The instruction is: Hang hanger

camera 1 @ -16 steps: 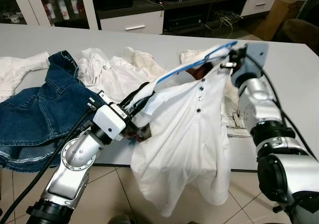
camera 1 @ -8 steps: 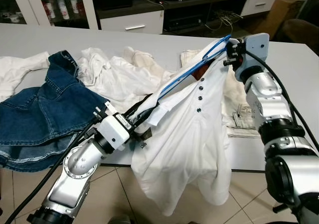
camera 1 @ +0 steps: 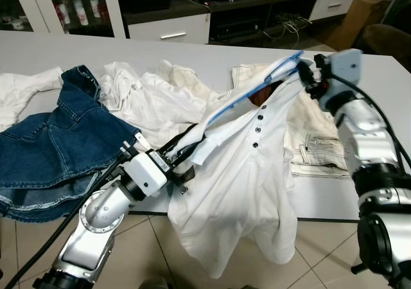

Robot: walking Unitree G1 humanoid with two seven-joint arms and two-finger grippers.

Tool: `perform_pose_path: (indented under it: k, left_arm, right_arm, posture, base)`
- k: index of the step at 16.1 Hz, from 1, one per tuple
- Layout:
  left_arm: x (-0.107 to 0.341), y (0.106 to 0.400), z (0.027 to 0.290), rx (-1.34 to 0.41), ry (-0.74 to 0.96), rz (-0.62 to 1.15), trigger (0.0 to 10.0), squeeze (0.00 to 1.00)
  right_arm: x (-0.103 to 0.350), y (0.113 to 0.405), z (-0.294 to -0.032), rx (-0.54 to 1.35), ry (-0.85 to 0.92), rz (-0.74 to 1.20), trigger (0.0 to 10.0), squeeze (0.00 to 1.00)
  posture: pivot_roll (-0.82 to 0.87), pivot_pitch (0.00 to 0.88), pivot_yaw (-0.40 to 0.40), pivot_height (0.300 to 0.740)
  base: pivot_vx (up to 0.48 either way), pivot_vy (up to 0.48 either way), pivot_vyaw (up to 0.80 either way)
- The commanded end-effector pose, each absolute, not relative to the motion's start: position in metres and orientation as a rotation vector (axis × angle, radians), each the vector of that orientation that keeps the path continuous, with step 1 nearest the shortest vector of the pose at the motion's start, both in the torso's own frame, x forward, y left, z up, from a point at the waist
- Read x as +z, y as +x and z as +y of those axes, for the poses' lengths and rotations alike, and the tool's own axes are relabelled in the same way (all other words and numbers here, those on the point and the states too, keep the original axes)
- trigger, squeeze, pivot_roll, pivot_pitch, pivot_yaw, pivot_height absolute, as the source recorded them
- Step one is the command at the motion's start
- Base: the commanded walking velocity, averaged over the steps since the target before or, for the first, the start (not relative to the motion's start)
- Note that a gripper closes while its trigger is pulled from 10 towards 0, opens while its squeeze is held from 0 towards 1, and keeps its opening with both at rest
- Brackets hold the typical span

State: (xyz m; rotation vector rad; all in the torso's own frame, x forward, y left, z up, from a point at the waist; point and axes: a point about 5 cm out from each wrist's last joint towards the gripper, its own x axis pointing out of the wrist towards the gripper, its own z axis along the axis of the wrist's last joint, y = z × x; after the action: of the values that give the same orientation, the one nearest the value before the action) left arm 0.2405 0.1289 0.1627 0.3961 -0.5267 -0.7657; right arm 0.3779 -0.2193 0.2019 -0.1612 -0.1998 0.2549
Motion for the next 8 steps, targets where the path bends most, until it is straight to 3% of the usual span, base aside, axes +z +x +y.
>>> perform_pose_path:
  k: [1, 2, 3, 6, 7, 8]
  left_arm:
    - [0.166, 0.239, 0.121, -0.806, 0.410, -0.550, 10.0, 0.00]
    - [0.166, 0.239, 0.121, -0.806, 0.411, -0.550, 10.0, 0.00]
    - [0.166, 0.240, 0.121, -0.806, 0.414, -0.550, 10.0, 0.00]
    - [0.166, 0.239, 0.120, -0.808, 0.416, -0.552, 10.0, 0.00]
    - [0.164, 0.238, 0.121, -0.811, 0.420, -0.546, 10.0, 0.00]
    - [0.163, 0.238, 0.121, -0.814, 0.425, -0.541, 10.0, 0.00]
  right_arm:
    - [0.207, 0.375, -0.203, 0.406, -0.067, -0.220, 10.0, 0.00]
    - [0.207, 0.374, -0.201, 0.440, -0.030, -0.217, 10.0, 0.00]
    - [0.205, 0.370, -0.200, 0.499, 0.044, -0.203, 10.0, 1.00]
    - [0.200, 0.367, -0.196, 0.524, 0.003, -0.189, 10.0, 1.00]
    - [0.197, 0.362, -0.190, 0.552, -0.198, -0.193, 10.0, 0.45]
    - [0.196, 0.361, -0.188, 0.562, -0.269, -0.199, 10.0, 0.00]
  posture:
    - [0.17, 0.016, -0.050, 0.740]
    - [0.17, 0.016, -0.050, 0.740]
    - [0.17, 0.016, -0.050, 0.740]
    - [0.17, 0.017, -0.049, 0.740]
    - [0.17, 0.019, -0.050, 0.740]
    - [0.17, 0.019, -0.050, 0.740]
  base:
    - [0.000, 0.000, 0.00]
    - [0.000, 0.000, 0.00]
    - [0.000, 0.000, 0.00]
    - [0.000, 0.000, 0.00]
    - [0.000, 0.000, 0.00]
    - [0.000, 0.000, 0.00]
